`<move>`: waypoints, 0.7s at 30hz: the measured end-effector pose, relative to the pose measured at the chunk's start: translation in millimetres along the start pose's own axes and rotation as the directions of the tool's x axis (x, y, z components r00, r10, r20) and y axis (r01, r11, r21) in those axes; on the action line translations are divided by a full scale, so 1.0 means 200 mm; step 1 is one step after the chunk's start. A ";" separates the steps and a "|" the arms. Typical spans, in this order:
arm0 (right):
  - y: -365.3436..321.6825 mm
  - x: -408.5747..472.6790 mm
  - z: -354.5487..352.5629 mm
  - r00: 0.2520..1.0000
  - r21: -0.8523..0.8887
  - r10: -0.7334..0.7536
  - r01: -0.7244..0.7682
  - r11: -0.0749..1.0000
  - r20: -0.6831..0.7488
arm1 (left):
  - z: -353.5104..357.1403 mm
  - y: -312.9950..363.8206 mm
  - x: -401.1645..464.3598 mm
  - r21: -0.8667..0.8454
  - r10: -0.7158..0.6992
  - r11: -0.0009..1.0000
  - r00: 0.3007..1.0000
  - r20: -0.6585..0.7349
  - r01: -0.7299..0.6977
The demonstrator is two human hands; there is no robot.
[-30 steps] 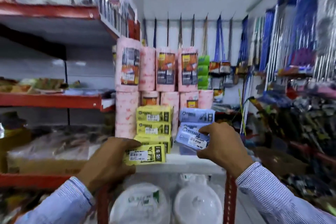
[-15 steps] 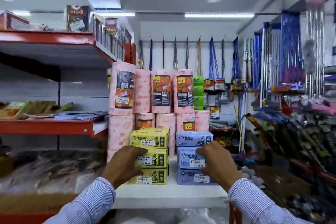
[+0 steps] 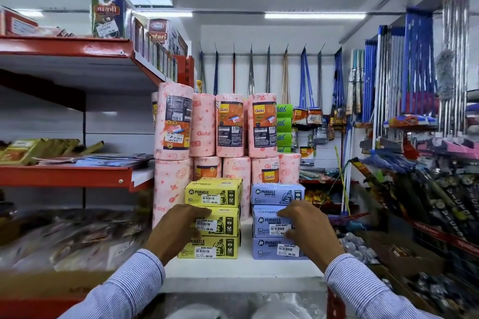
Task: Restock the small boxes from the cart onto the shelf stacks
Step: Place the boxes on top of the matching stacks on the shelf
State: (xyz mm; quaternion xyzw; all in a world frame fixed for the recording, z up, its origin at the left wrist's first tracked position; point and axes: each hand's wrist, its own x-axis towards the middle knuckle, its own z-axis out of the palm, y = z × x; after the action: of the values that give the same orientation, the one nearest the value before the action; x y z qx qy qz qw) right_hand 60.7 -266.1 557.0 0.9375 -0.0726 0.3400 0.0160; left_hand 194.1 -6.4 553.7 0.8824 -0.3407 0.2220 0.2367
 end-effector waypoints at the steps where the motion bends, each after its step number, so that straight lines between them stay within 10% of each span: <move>1: 0.00 -0.01 0.00 1.000 0.009 0.002 -0.002 1.000 -0.005 | 0.00 0.00 0.00 -0.009 -0.002 1.000 1.000 -0.001 0.002; 17: 0.00 -0.05 0.06 0.999 0.074 0.002 0.001 0.997 -0.049 | 0.04 0.02 -0.03 -0.090 -0.059 0.994 0.998 -0.008 0.058; 21: 0.00 -0.08 0.08 0.995 0.017 -0.053 0.055 0.998 -0.088 | 0.11 0.03 -0.10 0.116 0.116 0.988 0.988 -0.101 -0.104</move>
State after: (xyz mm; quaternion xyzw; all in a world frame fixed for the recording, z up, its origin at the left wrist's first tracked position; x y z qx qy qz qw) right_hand 58.1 -265.0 534.4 0.9234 -0.0433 0.3808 0.0190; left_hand 181.8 -13.5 527.3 0.8607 -0.3629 0.3005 0.1928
